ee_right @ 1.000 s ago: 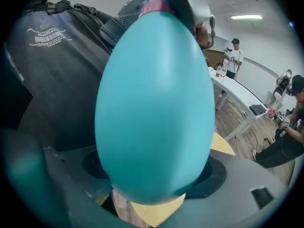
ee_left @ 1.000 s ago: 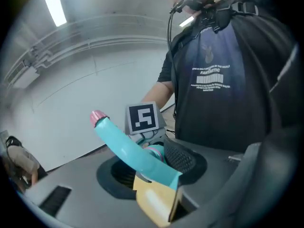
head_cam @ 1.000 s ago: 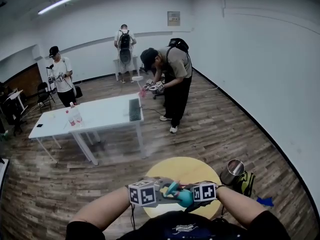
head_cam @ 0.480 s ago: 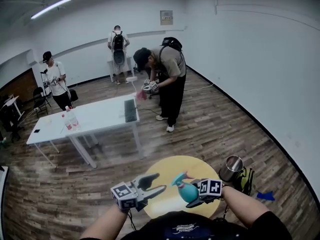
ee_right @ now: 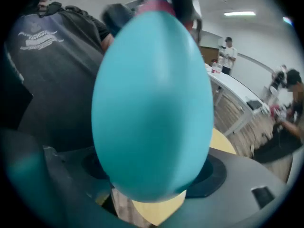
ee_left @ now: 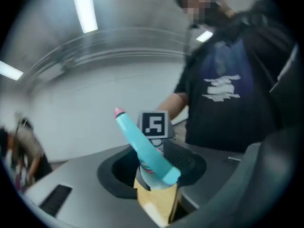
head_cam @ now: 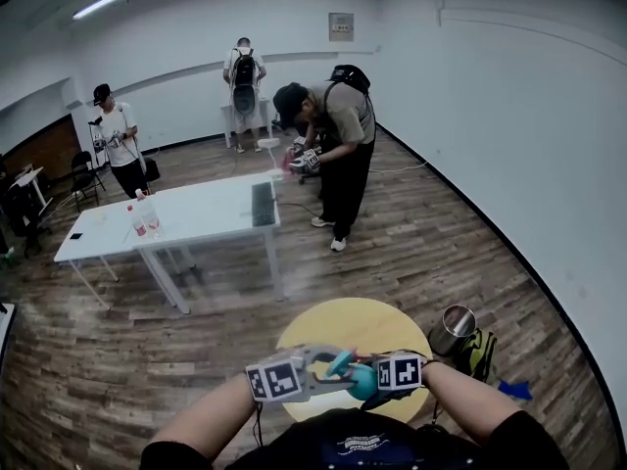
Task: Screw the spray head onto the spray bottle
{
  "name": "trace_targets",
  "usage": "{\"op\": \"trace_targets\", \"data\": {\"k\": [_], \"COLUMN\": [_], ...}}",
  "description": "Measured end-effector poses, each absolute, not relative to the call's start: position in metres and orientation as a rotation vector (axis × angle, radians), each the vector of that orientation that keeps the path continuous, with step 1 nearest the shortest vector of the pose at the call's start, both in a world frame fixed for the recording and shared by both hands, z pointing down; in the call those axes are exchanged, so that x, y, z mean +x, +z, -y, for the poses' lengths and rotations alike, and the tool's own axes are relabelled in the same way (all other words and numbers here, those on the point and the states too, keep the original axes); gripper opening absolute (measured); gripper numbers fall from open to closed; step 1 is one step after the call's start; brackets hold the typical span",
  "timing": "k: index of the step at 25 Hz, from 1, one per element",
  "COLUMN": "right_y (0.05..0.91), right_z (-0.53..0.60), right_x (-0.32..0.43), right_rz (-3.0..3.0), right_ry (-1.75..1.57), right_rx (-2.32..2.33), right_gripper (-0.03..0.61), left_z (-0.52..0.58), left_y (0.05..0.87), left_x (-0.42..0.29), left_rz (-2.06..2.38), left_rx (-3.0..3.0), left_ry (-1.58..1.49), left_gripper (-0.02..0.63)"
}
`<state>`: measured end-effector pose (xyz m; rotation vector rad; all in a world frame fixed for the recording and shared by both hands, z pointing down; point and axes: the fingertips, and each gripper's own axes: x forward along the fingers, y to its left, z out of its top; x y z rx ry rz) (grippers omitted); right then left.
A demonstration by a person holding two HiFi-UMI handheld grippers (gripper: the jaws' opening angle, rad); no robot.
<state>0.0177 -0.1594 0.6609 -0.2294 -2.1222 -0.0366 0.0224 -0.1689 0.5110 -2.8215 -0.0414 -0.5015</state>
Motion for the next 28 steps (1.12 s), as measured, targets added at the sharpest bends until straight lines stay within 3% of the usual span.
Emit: {"op": "trace_targets", "data": {"k": [6,10,14,17,20,23,28], "right_y": [0.659,0.658,0.65,0.65,0.658,0.661,0.656], "right_z": [0.134,0.141,0.144,0.149,0.152,0.152,0.153], "right_x": [0.018,0.022,0.029,0.041,0.055,0.055,0.029], "right_rz": [2.092,2.11,2.196,2.248,2.246,2.218,2.172], "right_ry": [-0.092,-0.058,0.055,0.121,0.15,0.118,0.011], "right_rx": [-0.356,-0.345,-0.297,-0.228,-0.189,-0.197,-0.263], "right_gripper": [0.425,0.425,0.423,0.425,0.425,0.425,0.425], "left_z": [0.138,0.147,0.176,0.204,0.22,0.217,0.185], "left_y": [0.516,0.513,0.498,0.487,0.477,0.475,0.501], "left_x": [0.023,0.027,0.0,-0.063,-0.119,-0.101,0.009], "left_rz": [0.262,0.199,-0.205,-0.583,-0.824,-0.706,-0.164], "left_rx": [-2.509,-2.642,-2.956,-3.201,-3.31,-3.326,-3.134], "left_ry": [-0.623,-0.564,-0.219,0.261,0.632,0.452,-0.285], "left_gripper": [0.19,0.192,0.258,0.336,0.362,0.364,0.364]}}
